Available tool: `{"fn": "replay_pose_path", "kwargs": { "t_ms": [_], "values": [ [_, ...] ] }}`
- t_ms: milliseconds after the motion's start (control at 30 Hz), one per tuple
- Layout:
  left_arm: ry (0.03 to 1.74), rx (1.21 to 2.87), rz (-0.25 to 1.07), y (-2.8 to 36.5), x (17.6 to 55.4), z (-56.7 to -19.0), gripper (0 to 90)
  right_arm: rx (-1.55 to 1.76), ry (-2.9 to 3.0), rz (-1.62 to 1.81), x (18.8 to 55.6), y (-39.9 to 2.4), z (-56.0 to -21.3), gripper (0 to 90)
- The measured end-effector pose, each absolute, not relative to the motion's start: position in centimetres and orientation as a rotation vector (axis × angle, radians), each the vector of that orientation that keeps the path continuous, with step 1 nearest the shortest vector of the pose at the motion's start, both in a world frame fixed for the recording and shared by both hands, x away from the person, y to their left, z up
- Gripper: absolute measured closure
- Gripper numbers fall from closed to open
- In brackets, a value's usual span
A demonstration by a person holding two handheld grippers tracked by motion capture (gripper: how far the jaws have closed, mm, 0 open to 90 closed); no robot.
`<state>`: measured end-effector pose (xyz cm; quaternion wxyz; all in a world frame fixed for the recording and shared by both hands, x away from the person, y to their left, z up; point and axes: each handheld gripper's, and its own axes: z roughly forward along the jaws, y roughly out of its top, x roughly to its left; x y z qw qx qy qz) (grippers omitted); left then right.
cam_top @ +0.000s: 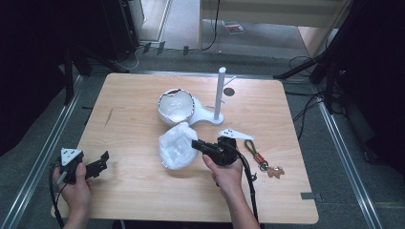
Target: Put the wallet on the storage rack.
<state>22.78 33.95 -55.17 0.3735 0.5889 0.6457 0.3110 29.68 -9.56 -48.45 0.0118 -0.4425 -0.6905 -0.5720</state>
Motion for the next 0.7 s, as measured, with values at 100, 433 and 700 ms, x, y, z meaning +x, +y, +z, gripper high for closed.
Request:
{"fn": "replay_pose_path", "kwargs": {
  "t_ms": [100, 433, 700],
  "values": [
    [1.654, 1.509, 0.796, 34.0, 22.8, -55.2, 7.3, -1.413, -2.123, -1.845, 29.7, -9.7, -47.6, 86.0],
    [1.654, 1.508, 0.793, 34.0, 22.8, -55.2, 7.3, -1.480, -2.101, -1.927, 30.1, -9.6, -46.3, 85.9],
    [1.655, 1.506, 0.792, 34.0, 22.8, -55.2, 7.3, -1.538, -2.061, -1.991, 30.7, -9.7, -45.4, 85.9]
  ]
}}
